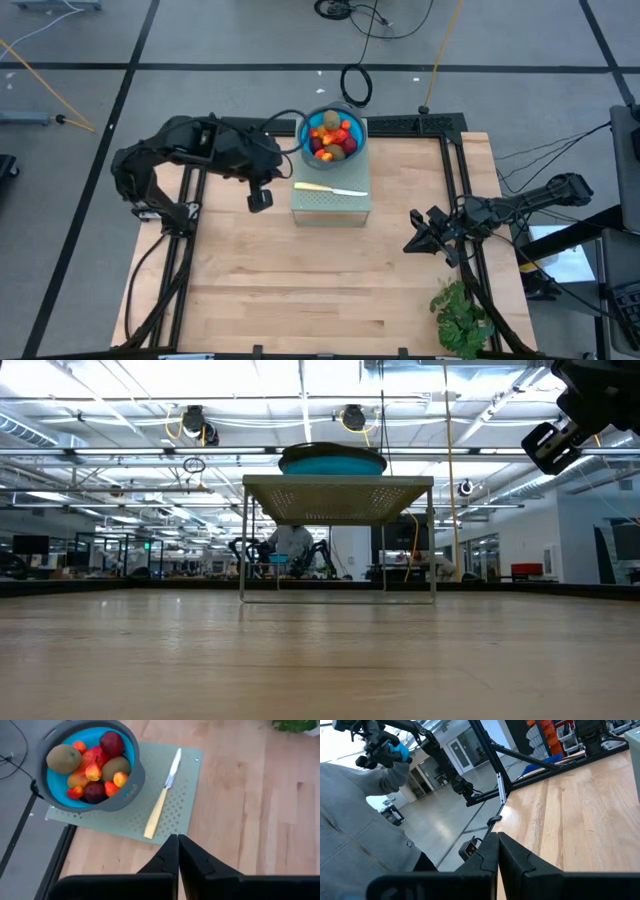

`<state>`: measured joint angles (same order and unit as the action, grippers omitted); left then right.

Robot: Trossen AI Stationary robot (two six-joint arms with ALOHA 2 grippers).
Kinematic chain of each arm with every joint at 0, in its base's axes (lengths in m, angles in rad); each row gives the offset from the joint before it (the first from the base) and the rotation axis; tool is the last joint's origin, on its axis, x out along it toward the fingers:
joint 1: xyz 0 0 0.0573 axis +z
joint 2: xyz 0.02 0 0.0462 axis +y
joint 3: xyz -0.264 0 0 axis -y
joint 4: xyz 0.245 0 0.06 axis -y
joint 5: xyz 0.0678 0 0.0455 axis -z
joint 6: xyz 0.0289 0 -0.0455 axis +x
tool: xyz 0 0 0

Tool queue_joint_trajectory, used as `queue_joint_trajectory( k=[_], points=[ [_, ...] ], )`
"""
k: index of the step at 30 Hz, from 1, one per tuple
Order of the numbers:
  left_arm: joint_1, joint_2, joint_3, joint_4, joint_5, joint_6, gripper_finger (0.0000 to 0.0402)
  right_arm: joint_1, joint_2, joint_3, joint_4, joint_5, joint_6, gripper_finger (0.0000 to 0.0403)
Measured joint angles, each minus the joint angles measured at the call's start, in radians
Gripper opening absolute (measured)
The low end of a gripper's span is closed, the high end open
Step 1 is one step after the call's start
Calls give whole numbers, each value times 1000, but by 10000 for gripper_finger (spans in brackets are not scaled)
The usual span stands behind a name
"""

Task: Pick & Place Fruit
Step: Return to Home Position

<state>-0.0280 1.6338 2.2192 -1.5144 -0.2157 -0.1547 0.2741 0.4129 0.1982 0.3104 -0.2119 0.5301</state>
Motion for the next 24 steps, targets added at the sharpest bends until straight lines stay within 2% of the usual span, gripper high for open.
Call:
queue_joint_trajectory(
  k=[8,12,17,24],
  points=[
    [0,-7,0,1,55,18,6,0,0,0,-19,0,-1,0],
    [0,-8,0,3,68,31,2,0,0,0,-20,4,-82,0],
    [0,-8,0,42,108,41,1,0,0,0,-31,109,-164,0],
    [-7,-10,-35,90,119,48,2,-15,-1,0,-69,136,-204,0]
  ],
)
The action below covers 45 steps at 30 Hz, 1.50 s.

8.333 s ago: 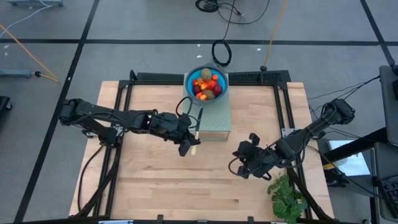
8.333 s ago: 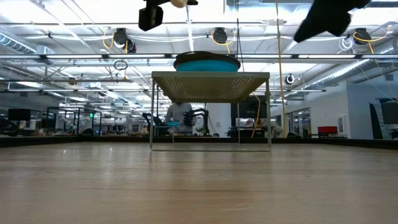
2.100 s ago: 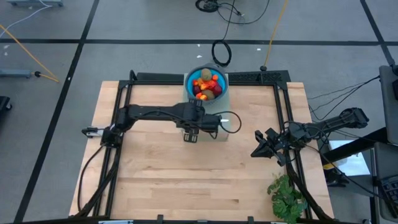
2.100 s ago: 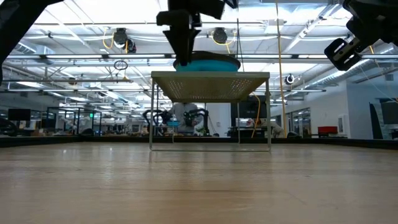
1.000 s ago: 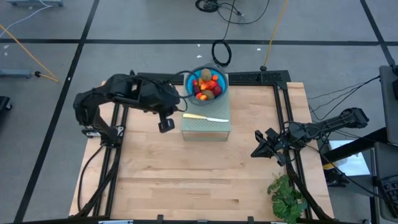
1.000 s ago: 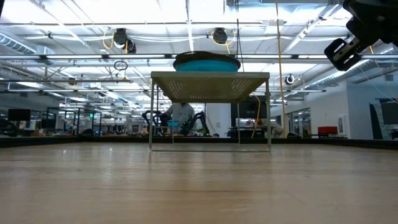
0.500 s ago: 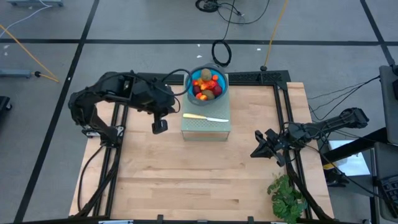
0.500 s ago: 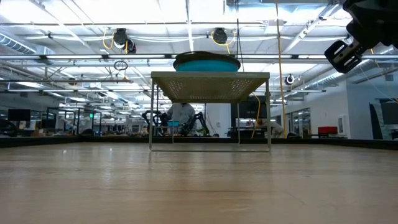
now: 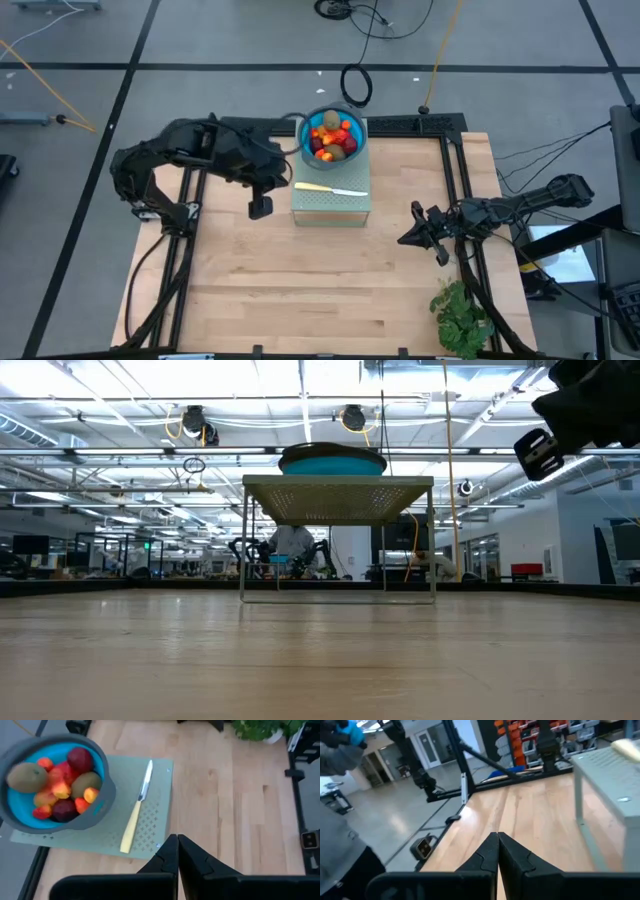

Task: Pick & Place Fruit
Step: Return to Home Position

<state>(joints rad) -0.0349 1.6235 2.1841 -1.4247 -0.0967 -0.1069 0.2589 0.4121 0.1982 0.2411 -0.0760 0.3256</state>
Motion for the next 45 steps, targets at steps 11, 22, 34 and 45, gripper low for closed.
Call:
queue_joint_trajectory(
  k=[11,22,34,45],
  points=[
    [45,-220,-404,294,70,-41,1,-138,-66,0,-72,-5,0,0],
    [69,-510,-739,500,73,-95,3,-229,-166,-1,-133,-4,-5,0],
    [69,-778,-990,665,75,-90,4,-287,-278,0,-183,-2,-54,0],
    [69,-999,-1240,758,91,-109,2,-292,-311,0,-245,0,-58,0]
  ],
)
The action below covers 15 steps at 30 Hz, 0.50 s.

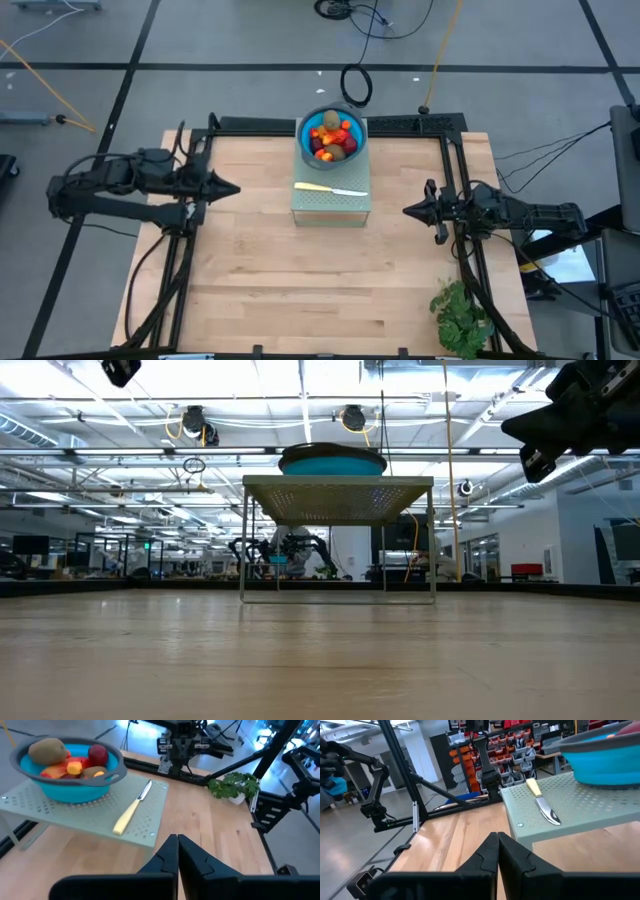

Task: Pick & Place Fruit
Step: Return to Home Position

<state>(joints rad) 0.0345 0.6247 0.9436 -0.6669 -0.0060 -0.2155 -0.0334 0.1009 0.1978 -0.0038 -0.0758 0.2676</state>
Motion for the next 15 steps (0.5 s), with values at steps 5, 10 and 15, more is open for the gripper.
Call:
queue_joint_trajectory(
  k=[5,10,15],
  points=[
    [0,-104,-103,53,-12,0,4,0,0,0,-19,-2,0,0],
    [0,-226,-193,79,-30,0,6,0,0,0,-24,-2,0,0],
    [0,-347,-279,90,-49,1,1,0,0,0,-25,-2,0,0]
  ],
)
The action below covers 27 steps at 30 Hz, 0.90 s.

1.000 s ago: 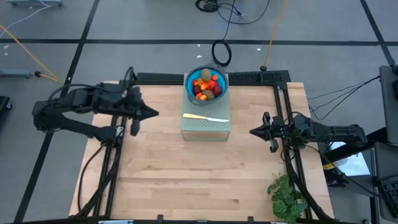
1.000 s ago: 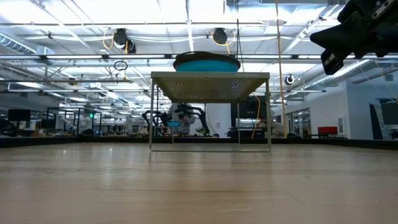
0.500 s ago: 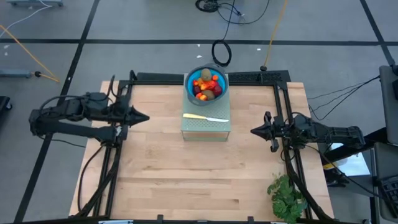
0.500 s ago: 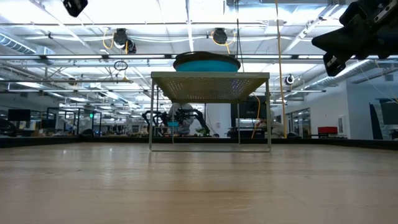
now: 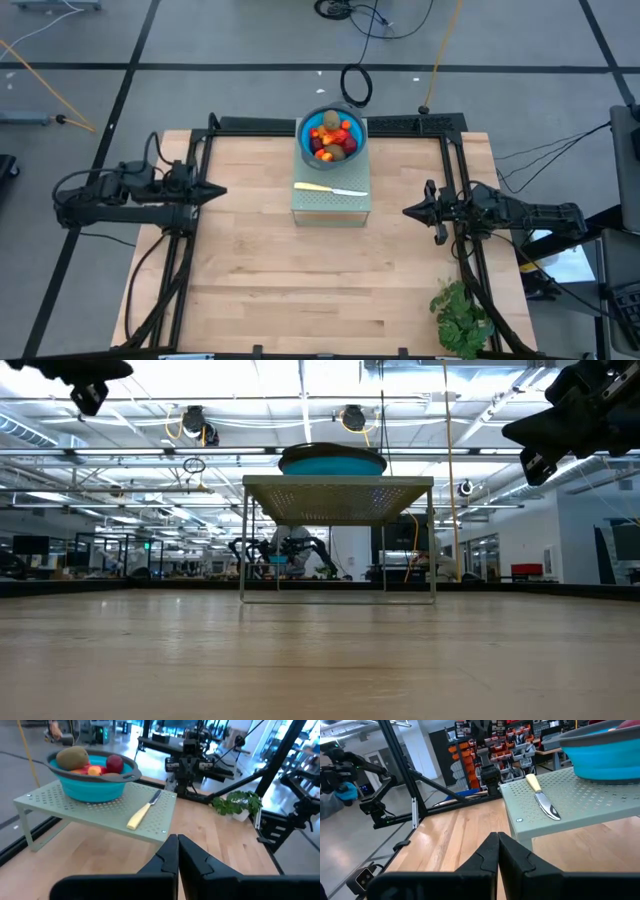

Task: Pick & Place Fruit
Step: Return to Home Position

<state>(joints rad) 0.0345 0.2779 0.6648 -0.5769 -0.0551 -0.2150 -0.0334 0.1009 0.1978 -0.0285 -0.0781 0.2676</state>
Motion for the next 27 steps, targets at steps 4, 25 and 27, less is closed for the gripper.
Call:
queue_joint_trajectory(
  k=[4,25,27],
  points=[
    [0,-86,-65,5,0,2,6,0,0,0,0,0,0,0],
    [0,-272,-308,123,-26,55,10,0,0,0,0,-1,-81,0],
    [0,-272,-339,192,-26,58,10,0,0,0,0,-1,-98,1]
  ],
)
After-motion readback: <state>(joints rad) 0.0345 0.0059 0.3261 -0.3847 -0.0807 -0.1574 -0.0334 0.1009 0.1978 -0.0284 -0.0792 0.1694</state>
